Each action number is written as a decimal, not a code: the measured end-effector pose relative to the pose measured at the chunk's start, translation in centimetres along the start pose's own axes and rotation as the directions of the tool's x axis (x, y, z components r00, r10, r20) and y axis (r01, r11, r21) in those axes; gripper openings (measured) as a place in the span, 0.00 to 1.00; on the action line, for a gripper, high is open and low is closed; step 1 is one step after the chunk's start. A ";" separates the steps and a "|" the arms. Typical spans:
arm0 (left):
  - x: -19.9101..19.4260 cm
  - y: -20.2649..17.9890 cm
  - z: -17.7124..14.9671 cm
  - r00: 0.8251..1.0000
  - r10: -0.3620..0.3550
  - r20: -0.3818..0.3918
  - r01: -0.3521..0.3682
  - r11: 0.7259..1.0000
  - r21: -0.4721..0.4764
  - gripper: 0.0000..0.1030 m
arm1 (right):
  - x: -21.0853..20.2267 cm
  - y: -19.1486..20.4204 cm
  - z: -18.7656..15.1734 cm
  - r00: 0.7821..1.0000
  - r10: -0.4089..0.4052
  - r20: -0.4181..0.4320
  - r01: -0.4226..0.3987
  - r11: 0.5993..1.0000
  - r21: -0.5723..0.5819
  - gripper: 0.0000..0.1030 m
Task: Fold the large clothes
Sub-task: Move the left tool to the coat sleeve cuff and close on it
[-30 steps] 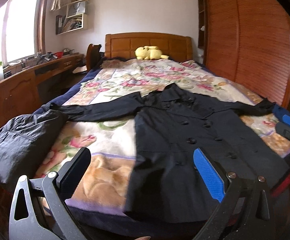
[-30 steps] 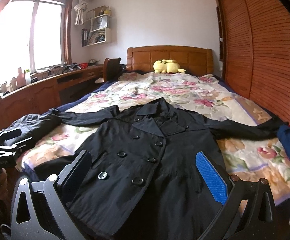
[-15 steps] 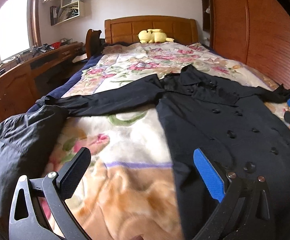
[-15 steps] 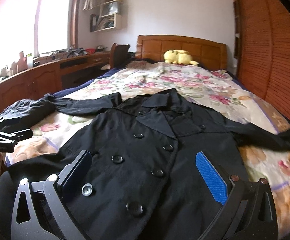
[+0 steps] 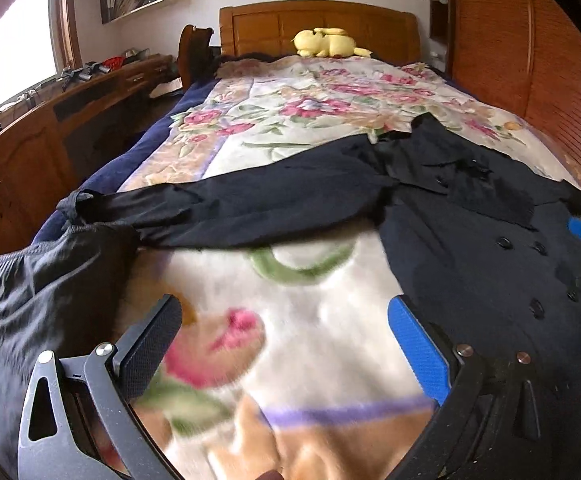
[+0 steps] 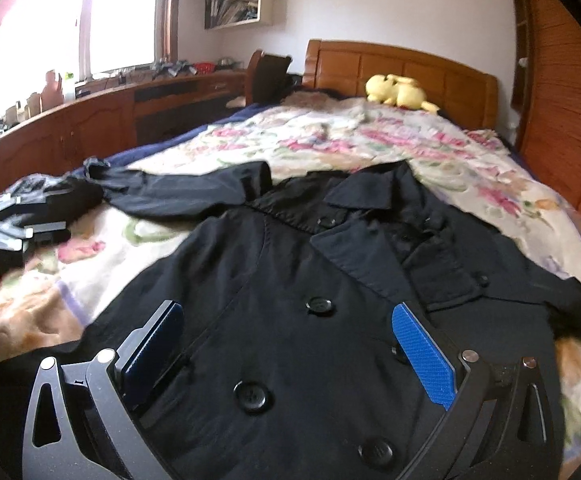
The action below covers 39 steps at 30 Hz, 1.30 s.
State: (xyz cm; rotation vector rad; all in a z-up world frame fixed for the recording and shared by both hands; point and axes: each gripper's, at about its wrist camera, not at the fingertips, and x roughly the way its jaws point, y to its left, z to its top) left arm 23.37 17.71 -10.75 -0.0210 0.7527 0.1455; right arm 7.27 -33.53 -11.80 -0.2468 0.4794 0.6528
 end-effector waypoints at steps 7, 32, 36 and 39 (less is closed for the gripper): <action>4.4 2.1 2.0 0.997 -0.018 -0.078 0.012 0.997 -0.078 1.00 | 1.7 0.1 -1.9 0.999 0.007 -0.052 -0.008 1.000 -0.018 1.00; 14.8 8.6 4.5 0.976 -0.079 -0.203 -0.016 0.904 -0.428 0.81 | 2.5 0.6 -1.4 0.999 0.008 -0.038 -0.010 0.999 -0.049 1.00; 15.1 9.6 4.5 0.980 -0.070 -0.186 -0.023 0.891 -0.453 0.31 | 2.5 0.6 -1.4 0.999 0.010 -0.039 -0.012 0.999 -0.048 1.00; 14.9 9.7 5.0 0.982 -0.077 -0.173 -0.006 0.900 -0.437 0.09 | 2.6 0.7 -1.4 0.999 0.011 -0.040 -0.013 0.999 -0.048 1.00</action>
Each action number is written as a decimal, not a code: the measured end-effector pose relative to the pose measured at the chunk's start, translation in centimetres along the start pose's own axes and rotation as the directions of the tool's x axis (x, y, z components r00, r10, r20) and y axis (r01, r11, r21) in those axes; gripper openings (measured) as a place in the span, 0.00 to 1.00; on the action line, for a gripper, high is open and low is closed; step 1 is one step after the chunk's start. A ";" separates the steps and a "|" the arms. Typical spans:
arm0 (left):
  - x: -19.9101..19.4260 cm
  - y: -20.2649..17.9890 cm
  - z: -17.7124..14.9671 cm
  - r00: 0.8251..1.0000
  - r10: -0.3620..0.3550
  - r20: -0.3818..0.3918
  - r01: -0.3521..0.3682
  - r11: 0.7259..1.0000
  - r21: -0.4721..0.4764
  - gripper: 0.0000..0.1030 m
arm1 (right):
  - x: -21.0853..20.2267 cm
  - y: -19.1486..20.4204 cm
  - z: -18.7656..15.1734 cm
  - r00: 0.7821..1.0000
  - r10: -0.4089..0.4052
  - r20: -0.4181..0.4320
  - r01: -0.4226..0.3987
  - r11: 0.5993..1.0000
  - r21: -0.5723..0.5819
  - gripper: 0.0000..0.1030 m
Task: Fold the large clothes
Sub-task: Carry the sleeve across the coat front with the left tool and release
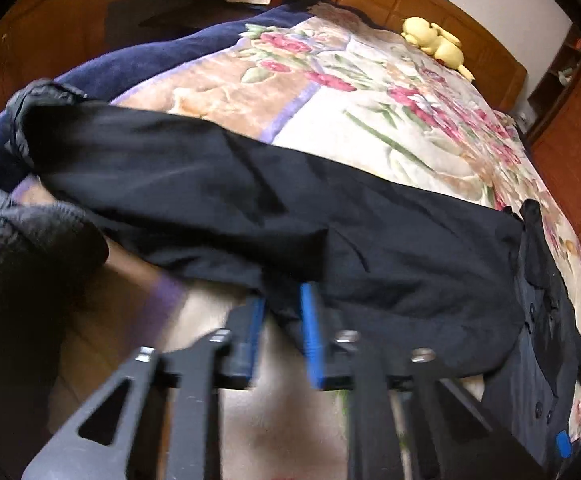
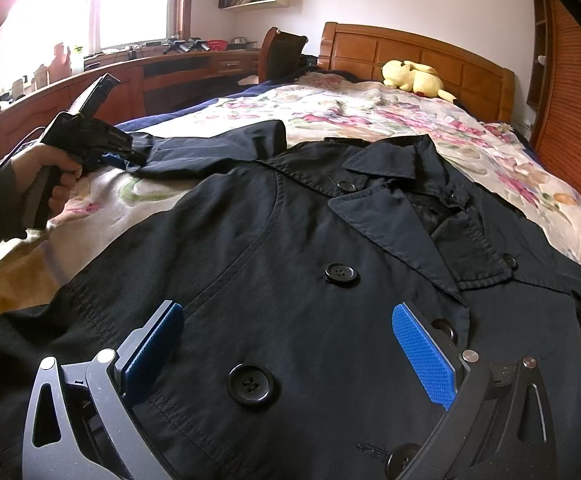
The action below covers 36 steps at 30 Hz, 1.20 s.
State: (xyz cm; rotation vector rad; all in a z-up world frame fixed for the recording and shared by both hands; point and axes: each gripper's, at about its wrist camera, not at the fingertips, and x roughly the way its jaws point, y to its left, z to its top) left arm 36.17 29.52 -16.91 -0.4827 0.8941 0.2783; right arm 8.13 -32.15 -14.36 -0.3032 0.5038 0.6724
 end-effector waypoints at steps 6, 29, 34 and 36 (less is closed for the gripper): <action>-3.9 -3.5 0.4 0.998 0.003 0.069 -0.011 0.993 0.119 0.04 | 0.0 0.2 0.0 1.000 -0.004 0.001 0.004 1.000 -0.005 1.00; -16.6 -18.3 -9.0 0.983 -0.182 0.029 0.139 0.837 0.530 0.29 | -1.9 -1.1 -0.9 0.997 0.007 0.071 -0.012 0.998 0.064 1.00; -17.9 -15.9 -12.3 0.981 -0.193 0.019 0.152 0.826 0.543 0.33 | -2.8 -0.8 -1.2 0.997 0.016 0.081 -0.020 0.999 0.045 1.00; -18.1 -14.7 -13.4 0.983 -0.183 0.025 0.141 0.830 0.539 0.35 | -3.3 -0.6 -1.0 0.995 0.029 0.098 -0.032 0.999 0.031 1.00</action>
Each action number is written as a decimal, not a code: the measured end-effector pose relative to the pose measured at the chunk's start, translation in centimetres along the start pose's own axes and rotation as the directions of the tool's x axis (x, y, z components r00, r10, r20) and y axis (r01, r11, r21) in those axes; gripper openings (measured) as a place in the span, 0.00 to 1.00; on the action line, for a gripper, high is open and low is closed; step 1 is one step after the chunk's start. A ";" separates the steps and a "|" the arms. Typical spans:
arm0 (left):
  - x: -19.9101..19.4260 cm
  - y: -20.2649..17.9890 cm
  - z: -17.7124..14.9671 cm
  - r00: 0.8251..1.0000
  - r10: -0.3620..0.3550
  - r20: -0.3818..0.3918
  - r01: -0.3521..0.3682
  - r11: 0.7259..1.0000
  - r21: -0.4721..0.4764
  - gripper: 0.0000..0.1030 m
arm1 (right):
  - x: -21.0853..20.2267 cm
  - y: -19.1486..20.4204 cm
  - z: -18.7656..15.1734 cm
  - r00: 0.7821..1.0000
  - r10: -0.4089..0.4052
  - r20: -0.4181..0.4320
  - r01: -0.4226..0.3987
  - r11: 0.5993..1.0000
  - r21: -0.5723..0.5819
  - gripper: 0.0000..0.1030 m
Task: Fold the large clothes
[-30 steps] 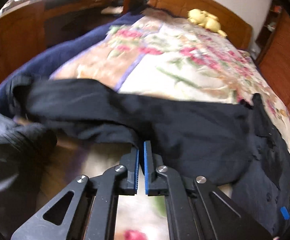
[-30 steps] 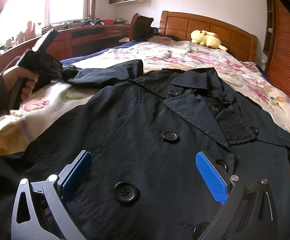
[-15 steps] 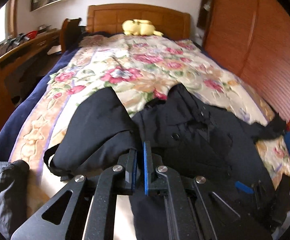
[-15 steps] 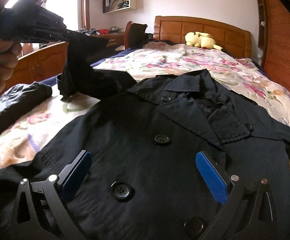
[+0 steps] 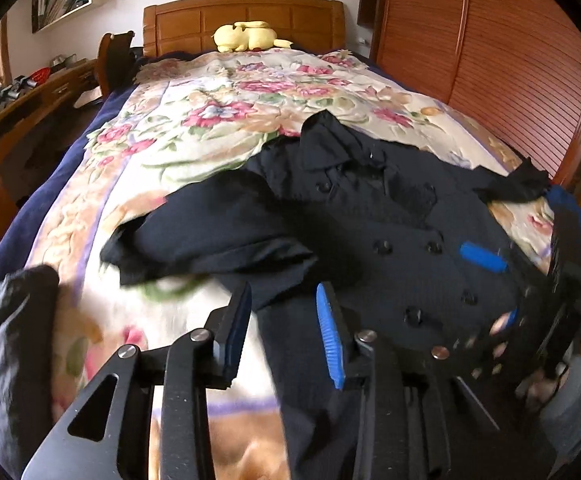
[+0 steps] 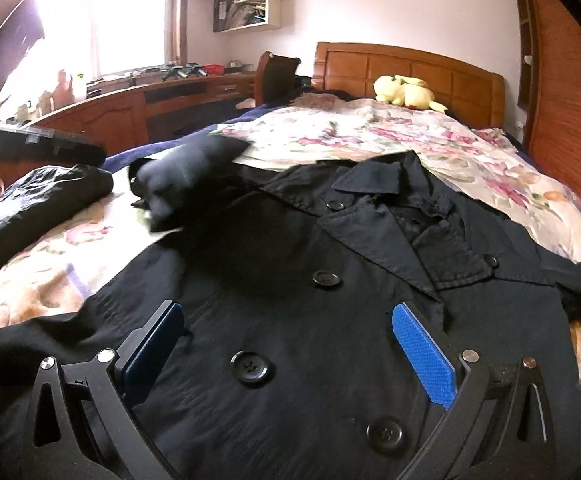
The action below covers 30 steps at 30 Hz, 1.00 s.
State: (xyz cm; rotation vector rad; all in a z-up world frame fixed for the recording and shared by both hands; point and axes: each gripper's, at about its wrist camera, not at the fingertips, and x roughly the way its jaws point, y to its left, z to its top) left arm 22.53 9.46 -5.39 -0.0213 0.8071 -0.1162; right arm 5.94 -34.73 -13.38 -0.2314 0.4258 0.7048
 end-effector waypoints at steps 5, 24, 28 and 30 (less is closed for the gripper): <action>-0.5 2.3 -4.1 1.000 0.003 -0.003 -0.004 0.999 -0.049 0.36 | -0.2 1.1 1.4 1.000 0.022 -0.009 -0.022 0.999 -0.038 1.00; -3.1 9.8 -11.6 0.999 0.014 0.051 -0.007 0.991 -0.136 0.39 | 13.5 11.2 10.8 0.967 0.046 -0.250 -0.137 0.923 -0.360 0.72; -3.9 10.3 -12.0 0.998 0.024 0.058 -0.017 0.992 -0.128 0.41 | 18.3 11.9 11.2 0.951 -0.034 -0.306 -0.098 0.909 -0.404 0.71; -4.2 10.5 -12.2 0.998 0.034 0.060 -0.027 0.993 -0.119 0.42 | 19.9 11.6 11.3 0.945 -0.070 -0.319 -0.066 0.915 -0.397 0.68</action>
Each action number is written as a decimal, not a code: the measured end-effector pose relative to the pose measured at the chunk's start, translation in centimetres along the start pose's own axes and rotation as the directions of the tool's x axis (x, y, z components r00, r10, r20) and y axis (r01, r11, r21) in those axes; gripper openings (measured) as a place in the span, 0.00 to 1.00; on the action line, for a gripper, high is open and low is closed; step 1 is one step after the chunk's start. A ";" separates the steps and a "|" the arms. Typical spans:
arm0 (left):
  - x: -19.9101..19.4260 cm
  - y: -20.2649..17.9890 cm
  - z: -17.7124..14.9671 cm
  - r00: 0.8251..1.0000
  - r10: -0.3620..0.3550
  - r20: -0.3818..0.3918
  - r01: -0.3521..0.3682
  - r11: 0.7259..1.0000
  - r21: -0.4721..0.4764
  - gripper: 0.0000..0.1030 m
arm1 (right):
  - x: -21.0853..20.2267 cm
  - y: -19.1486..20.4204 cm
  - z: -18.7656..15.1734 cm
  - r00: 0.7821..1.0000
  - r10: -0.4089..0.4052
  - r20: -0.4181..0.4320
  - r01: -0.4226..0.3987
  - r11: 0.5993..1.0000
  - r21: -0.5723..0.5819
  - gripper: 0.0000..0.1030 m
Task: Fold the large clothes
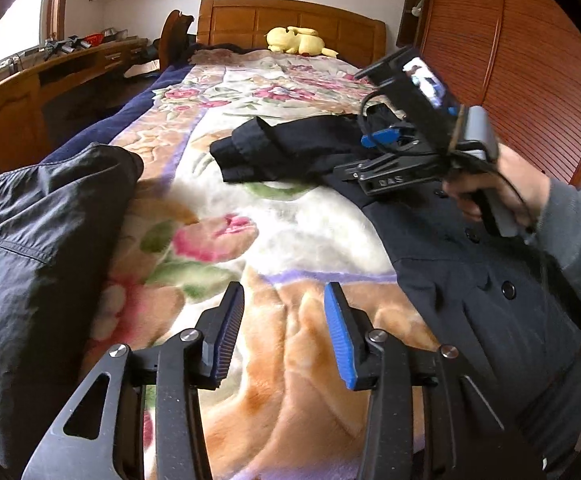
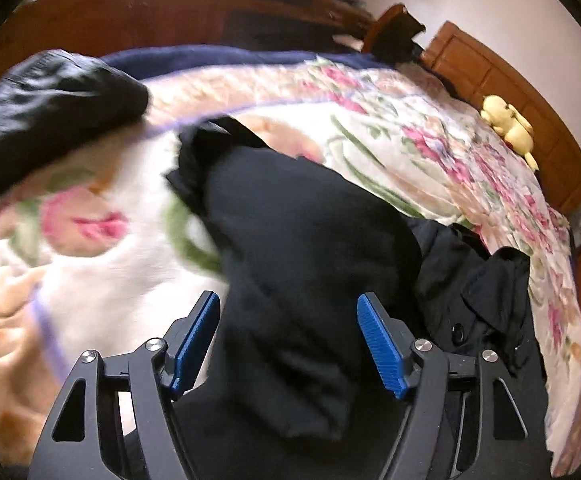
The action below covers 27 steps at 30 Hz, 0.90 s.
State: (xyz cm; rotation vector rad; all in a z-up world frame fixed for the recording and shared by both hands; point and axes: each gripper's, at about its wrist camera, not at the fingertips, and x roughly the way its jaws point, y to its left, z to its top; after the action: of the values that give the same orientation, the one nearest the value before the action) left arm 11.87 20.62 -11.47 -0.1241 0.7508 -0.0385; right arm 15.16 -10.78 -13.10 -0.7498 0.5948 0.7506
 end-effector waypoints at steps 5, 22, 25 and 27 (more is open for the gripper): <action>-0.4 0.2 -0.3 1.000 0.003 0.005 -0.003 1.000 0.010 0.44 | 1.0 -0.9 0.4 0.999 -0.029 0.027 0.028 0.998 0.054 0.27; -0.1 -2.4 0.4 0.999 0.029 0.029 -0.029 1.000 0.007 0.45 | -8.0 -8.5 -11.3 0.968 -0.162 0.194 0.083 0.927 0.365 0.09; 0.3 -3.5 0.8 0.999 0.009 0.033 -0.010 1.000 0.018 0.45 | -7.9 -8.8 -14.7 0.979 -0.142 0.147 0.071 0.910 0.409 0.09; 0.5 -4.3 1.0 0.999 -0.002 0.041 0.001 1.000 0.026 0.45 | -8.3 -9.0 -16.5 0.985 -0.110 0.134 0.045 0.911 0.411 0.09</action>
State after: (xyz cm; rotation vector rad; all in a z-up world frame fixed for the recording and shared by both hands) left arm 12.99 16.44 -10.54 -0.1007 0.7086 -0.0473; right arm 13.77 -31.28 -13.64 -0.3231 0.5531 0.5779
